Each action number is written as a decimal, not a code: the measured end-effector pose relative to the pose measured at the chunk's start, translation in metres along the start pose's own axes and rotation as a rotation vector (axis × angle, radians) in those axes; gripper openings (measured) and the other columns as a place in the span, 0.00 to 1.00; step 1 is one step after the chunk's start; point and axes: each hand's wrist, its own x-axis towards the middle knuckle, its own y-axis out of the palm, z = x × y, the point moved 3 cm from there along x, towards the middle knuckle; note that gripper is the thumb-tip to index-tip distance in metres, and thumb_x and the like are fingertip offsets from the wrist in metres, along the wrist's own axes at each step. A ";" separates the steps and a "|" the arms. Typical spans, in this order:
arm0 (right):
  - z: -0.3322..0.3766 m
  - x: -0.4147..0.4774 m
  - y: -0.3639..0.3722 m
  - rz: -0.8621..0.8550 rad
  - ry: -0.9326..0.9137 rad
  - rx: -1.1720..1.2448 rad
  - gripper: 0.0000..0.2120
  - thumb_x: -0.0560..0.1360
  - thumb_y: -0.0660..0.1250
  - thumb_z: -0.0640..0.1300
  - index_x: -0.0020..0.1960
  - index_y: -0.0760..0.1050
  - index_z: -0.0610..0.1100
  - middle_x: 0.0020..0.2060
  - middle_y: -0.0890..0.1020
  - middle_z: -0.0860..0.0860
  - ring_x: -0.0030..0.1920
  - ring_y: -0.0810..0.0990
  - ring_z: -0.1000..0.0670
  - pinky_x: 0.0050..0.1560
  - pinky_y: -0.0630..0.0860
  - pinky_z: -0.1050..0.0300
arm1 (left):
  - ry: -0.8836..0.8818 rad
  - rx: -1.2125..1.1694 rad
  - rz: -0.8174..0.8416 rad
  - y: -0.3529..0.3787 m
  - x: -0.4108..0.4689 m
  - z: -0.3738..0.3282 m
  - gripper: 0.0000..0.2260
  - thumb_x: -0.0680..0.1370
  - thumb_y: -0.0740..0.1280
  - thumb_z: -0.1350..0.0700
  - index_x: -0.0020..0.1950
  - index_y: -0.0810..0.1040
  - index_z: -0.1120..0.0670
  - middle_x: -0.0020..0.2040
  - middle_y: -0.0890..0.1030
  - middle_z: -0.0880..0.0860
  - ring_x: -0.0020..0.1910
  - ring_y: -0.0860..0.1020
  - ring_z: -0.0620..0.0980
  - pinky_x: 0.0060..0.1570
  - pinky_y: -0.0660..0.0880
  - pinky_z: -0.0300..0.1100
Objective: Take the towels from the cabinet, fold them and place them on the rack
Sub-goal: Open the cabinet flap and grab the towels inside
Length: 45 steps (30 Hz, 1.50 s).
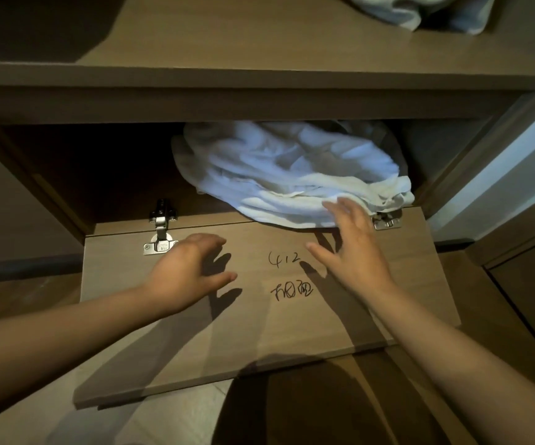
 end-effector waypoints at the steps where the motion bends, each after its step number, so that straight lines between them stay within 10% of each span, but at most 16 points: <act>1: 0.003 0.012 0.000 -0.019 -0.031 -0.056 0.38 0.72 0.72 0.59 0.77 0.61 0.51 0.78 0.57 0.47 0.78 0.52 0.44 0.75 0.56 0.45 | -0.005 -0.013 -0.026 -0.001 0.006 -0.002 0.28 0.72 0.74 0.45 0.68 0.74 0.54 0.66 0.76 0.51 0.63 0.73 0.49 0.57 0.66 0.36; 8: 0.011 0.090 0.031 0.104 -0.043 -0.370 0.61 0.60 0.68 0.76 0.78 0.34 0.59 0.79 0.43 0.43 0.78 0.40 0.35 0.72 0.36 0.32 | -0.068 -0.073 -0.095 0.001 0.011 0.014 0.27 0.73 0.71 0.44 0.70 0.72 0.50 0.68 0.74 0.49 0.63 0.72 0.45 0.55 0.65 0.36; 15: 0.007 0.099 0.068 0.132 -0.068 -0.438 0.40 0.64 0.59 0.79 0.60 0.75 0.48 0.54 0.80 0.41 0.56 0.76 0.40 0.59 0.64 0.43 | -0.086 -0.099 -0.053 0.008 0.004 0.029 0.29 0.72 0.67 0.38 0.70 0.72 0.49 0.67 0.73 0.47 0.62 0.70 0.42 0.57 0.66 0.37; 27: 0.016 0.052 0.051 0.045 -0.144 0.028 0.26 0.71 0.61 0.70 0.55 0.81 0.52 0.40 0.77 0.51 0.45 0.77 0.45 0.43 0.67 0.51 | -0.085 -0.319 -0.220 0.005 0.028 0.012 0.28 0.72 0.70 0.42 0.69 0.64 0.39 0.66 0.66 0.42 0.63 0.67 0.41 0.61 0.69 0.44; 37: 0.000 -0.006 0.031 0.044 -0.138 0.145 0.24 0.73 0.61 0.67 0.58 0.81 0.53 0.40 0.79 0.53 0.43 0.76 0.51 0.43 0.66 0.55 | -0.060 -0.302 -0.231 0.005 0.030 0.002 0.49 0.64 0.68 0.32 0.78 0.48 0.44 0.77 0.55 0.46 0.66 0.57 0.33 0.63 0.64 0.39; 45: -0.043 -0.028 0.005 -0.080 0.107 0.358 0.23 0.68 0.69 0.68 0.52 0.83 0.52 0.46 0.81 0.58 0.48 0.79 0.53 0.48 0.76 0.53 | -0.065 -0.155 -0.204 0.003 0.038 0.005 0.51 0.63 0.66 0.26 0.77 0.43 0.39 0.79 0.50 0.46 0.76 0.56 0.53 0.67 0.64 0.52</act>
